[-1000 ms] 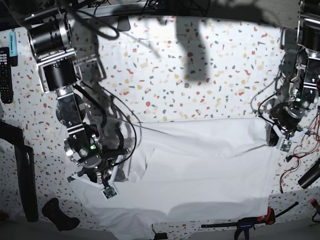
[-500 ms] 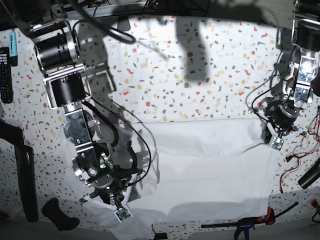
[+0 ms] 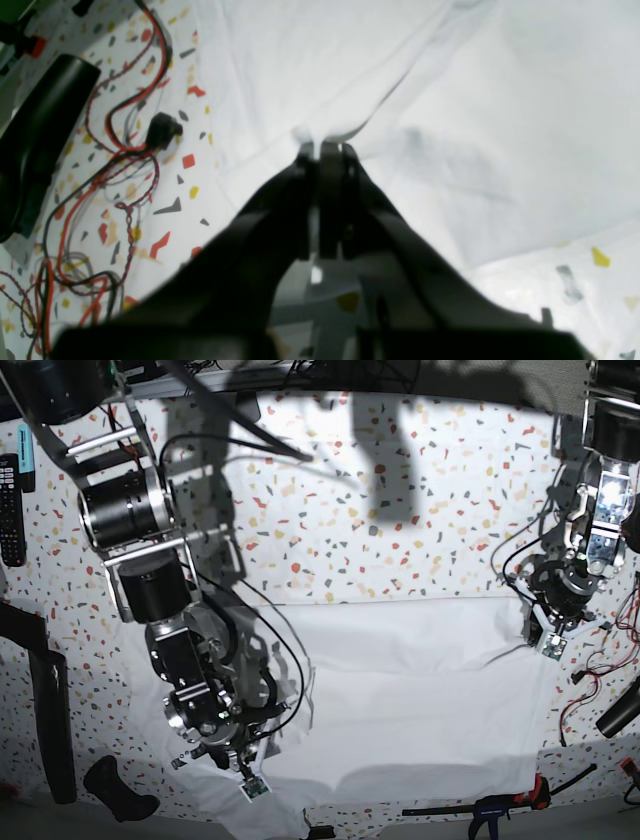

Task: Fold the T-shirt properly
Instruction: 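Reach both grippers down to the shirt's hem edge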

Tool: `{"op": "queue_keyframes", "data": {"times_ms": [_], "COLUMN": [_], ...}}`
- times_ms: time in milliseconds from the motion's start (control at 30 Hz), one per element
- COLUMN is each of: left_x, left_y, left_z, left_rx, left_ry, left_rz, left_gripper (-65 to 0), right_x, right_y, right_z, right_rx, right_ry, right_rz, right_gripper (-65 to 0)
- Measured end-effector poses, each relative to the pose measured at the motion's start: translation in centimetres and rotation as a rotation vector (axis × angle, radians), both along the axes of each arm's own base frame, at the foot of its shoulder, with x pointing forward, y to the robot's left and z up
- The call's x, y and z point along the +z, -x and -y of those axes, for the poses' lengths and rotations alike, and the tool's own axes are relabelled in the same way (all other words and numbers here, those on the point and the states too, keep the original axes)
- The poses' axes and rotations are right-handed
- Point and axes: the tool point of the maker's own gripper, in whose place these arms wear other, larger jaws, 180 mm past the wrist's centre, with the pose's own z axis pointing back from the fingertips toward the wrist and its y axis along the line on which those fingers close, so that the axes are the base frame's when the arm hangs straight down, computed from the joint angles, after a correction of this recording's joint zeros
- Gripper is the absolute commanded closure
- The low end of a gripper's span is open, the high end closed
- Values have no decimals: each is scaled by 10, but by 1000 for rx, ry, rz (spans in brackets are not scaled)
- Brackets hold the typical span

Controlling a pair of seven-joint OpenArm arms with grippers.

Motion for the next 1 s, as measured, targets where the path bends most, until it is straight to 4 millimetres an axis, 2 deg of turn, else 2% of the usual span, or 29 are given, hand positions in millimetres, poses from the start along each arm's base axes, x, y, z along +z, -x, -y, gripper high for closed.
{"op": "queue_keyframes", "data": {"times_ms": [100, 233, 333, 567, 600, 700, 767, 1000], "left_x": [0, 0, 0, 0, 0, 0, 0, 0], "left_y": [0, 0, 0, 0, 0, 0, 0, 0], "left_z": [0, 0, 0, 0, 0, 0, 0, 0], "left_rx": [0, 0, 0, 0, 0, 0, 0, 0], "left_ry": [0, -1, 0, -1, -1, -1, 0, -1], "left_rz": [0, -1, -1, -1, -1, -1, -1, -1], "left_gripper": [0, 0, 0, 0, 0, 0, 0, 0], "right_x": [-3, 9, 14, 13, 13, 13, 15, 16], "right_y": [-2, -9, -12, -11, -11, -11, -12, -12], "right_z": [6, 23, 23, 21, 22, 22, 21, 24], "right_rx": [-33, -84, -82, -80, -80, -80, -74, -67], "right_ry": [21, 77, 78, 76, 77, 78, 83, 132], "right_rz": [1, 46, 61, 59, 58, 59, 69, 79], "right_gripper": [0, 0, 0, 0, -27, -213, -282, -291]}}
